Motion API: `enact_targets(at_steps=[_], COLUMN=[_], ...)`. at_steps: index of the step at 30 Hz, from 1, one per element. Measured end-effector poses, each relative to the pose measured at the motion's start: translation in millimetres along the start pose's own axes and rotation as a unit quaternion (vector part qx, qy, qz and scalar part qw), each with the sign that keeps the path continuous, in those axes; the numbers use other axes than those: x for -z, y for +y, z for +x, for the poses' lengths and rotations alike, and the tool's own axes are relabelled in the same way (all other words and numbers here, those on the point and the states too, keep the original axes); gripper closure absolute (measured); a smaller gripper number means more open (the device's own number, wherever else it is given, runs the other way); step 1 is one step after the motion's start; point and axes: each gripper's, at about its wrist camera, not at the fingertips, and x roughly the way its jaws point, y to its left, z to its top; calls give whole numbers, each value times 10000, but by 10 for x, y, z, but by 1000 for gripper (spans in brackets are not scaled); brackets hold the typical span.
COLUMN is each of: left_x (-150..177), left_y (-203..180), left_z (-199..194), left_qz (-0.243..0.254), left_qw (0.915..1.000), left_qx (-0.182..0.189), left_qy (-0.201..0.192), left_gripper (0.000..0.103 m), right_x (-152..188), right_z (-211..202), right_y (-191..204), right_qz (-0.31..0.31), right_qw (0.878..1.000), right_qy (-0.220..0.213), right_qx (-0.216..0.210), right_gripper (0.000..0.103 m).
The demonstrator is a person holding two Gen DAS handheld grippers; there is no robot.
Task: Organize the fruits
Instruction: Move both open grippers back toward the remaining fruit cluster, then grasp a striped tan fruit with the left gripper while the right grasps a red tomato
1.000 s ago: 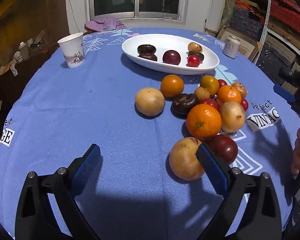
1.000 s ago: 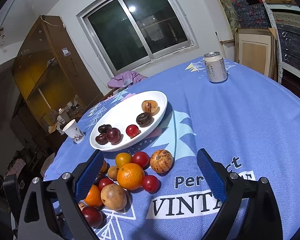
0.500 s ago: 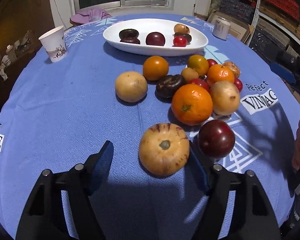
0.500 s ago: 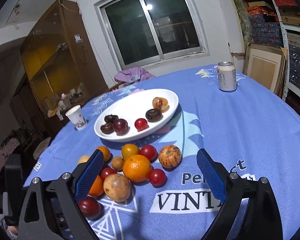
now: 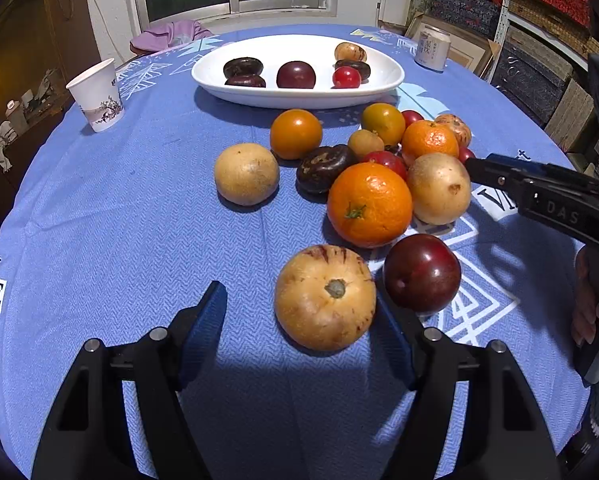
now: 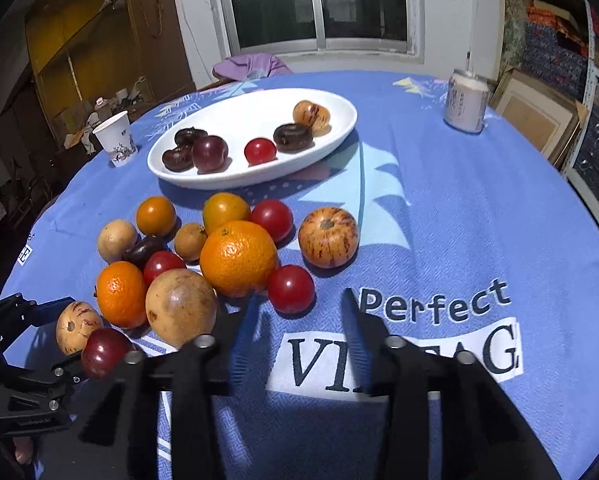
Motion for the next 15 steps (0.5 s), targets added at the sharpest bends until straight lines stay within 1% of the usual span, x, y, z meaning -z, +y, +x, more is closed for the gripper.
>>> enact_targets(at_steps=[5,9,12,15], left_x=[-1,-4,-2,-2], left_y=[-5,-23,-24,-19], left_z=[3,7,6,-1], left_qz=[18,65,62,44], left_qw=[10000,10000,10000,10000], left_qx=[-1,7,15,35], left_qy=[5,11,12,6], left_gripper=[33,33,33,33], right_x=[2,-23,-47,-90], right_z=[92,118,127,142], right_y=[30,78,49,15], right_qz=[-54,-158,-100,-42], right_qw=[9997,9997,9997,9999], right_qy=[195,186,171,124], right_qx=[-95,-39,-109,-111], right_gripper=[68,68,74,75])
